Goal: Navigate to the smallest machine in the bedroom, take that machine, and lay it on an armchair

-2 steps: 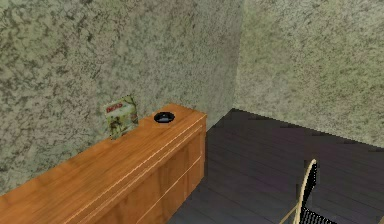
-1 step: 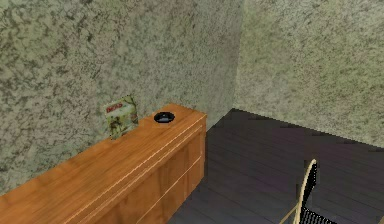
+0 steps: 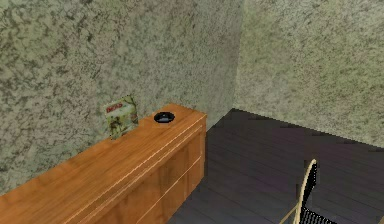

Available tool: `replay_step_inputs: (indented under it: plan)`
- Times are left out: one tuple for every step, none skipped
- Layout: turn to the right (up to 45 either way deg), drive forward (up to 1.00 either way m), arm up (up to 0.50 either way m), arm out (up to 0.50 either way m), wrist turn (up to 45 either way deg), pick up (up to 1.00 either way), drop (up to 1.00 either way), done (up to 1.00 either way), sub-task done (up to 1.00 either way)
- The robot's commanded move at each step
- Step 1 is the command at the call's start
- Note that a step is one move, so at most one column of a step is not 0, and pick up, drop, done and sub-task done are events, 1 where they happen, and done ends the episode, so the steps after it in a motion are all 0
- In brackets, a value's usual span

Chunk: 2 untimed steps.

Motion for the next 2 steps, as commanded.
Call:
replay_step_inputs:
  plan:
    - [0.0, 0.0, 0.0, 0.0, -45.0, 0.0, 0.0, 0.0, 0.0]
    - [0.0, 0.0, 0.0, 0.0, -45.0, 0.0, 0.0, 0.0, 0.0]
